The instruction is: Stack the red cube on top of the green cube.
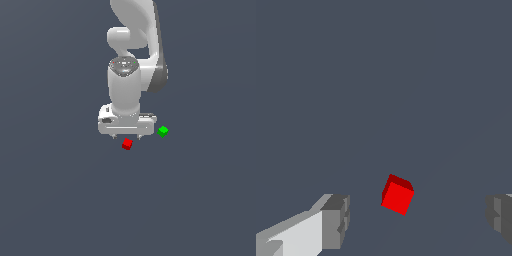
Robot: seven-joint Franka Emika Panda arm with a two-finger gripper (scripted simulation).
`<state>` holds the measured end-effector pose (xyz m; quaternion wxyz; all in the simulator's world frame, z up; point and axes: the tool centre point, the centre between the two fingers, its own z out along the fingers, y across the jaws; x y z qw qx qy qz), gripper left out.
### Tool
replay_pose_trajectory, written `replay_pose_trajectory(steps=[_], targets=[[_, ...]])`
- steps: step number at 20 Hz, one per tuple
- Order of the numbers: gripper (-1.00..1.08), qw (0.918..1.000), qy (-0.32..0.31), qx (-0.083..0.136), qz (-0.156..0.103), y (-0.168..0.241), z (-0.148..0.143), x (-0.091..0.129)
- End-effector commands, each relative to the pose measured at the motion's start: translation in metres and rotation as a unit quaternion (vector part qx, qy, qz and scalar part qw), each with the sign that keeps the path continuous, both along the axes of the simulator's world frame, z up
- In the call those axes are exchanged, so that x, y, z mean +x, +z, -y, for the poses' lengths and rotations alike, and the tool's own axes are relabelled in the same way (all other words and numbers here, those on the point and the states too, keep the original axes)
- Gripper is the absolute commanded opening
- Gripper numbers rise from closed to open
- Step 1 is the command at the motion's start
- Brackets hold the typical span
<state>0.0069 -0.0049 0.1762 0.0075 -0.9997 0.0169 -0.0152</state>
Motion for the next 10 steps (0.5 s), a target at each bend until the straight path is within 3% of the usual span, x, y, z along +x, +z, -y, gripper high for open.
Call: replay_pose_trajectory(steps=[1,10], targets=[[1.00,1.0000,0.000,0.000,0.000,0.000,0.000,0.000],[1.00,0.9996,-0.029,-0.001,-0.002,-0.015,0.001,-0.009]])
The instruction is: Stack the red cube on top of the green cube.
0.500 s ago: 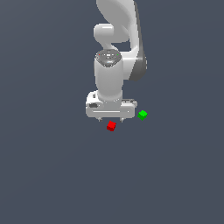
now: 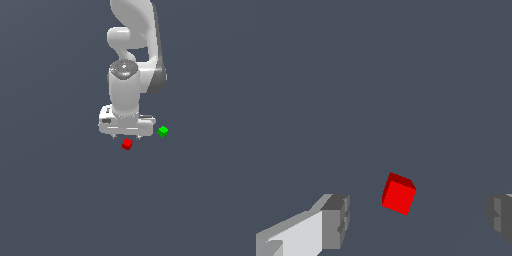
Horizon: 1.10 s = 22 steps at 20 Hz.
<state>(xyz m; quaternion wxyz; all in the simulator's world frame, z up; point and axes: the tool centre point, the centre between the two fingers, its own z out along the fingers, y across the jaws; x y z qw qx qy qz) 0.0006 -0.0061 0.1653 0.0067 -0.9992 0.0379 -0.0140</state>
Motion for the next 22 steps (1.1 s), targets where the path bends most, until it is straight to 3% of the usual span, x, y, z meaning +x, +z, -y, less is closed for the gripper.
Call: replay_pose_trajectory(steps=[1,14,22], targets=[[1.00,0.9999,-0.014,0.000,-0.001,-0.008,0.001,-0.005],[1.00,0.9905,-0.137,-0.004,-0.012,-0.074,0.000,-0.043],[1.00,0.9844,-0.175,-0.004,-0.015,-0.095,-0.002,-0.055]])
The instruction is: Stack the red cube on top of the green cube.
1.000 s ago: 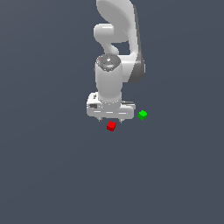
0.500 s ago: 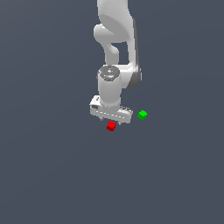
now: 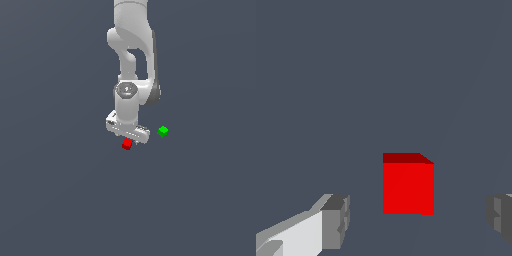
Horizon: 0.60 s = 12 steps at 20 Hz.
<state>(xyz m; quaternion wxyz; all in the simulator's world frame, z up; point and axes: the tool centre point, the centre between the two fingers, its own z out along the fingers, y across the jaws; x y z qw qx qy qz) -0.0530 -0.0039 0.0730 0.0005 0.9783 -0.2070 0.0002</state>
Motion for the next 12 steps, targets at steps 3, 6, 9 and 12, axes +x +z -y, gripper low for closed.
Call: replay_pose_trajectory(steps=[3,6,9,12], targets=[[1.00,1.0000,-0.009,0.000,0.000,-0.0043,-0.0008,-0.0020],[1.00,1.0000,-0.006,0.000,0.000,-0.0032,-0.0011,-0.0009],[1.00,1.0000,-0.006,0.000,0.000,-0.0038,-0.0011,-0.0012],[1.00,1.0000,-0.006,0.000,0.000,-0.0087,-0.0010,-0.0013]])
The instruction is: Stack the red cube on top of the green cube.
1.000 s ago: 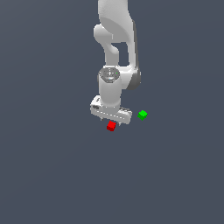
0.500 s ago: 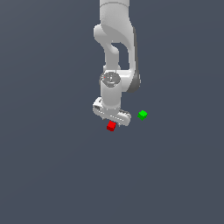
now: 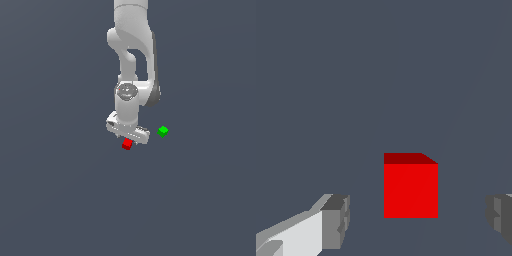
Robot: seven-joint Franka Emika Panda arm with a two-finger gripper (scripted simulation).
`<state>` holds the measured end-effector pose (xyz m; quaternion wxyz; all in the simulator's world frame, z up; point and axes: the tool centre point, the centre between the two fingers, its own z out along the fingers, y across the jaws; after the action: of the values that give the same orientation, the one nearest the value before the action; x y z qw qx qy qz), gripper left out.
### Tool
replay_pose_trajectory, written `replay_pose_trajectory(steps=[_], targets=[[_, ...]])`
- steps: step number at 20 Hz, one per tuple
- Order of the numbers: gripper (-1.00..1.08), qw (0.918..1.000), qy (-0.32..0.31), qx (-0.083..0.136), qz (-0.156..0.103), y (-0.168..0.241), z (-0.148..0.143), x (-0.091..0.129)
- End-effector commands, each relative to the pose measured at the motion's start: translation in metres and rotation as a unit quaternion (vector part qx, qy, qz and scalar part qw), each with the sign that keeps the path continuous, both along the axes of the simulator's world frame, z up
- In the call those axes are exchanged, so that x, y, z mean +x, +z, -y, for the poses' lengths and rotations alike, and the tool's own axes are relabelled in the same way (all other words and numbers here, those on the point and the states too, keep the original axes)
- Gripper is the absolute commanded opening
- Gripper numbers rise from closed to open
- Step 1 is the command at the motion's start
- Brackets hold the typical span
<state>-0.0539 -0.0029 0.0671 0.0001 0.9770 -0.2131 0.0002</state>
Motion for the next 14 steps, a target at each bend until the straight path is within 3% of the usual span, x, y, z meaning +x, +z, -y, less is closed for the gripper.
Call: replay_pose_trajectory(steps=[1,14], targets=[[1.00,1.0000,0.000,0.000,0.000,-0.006,0.000,0.000],[1.00,1.0000,0.001,0.000,0.000,-0.047,0.000,0.000]])
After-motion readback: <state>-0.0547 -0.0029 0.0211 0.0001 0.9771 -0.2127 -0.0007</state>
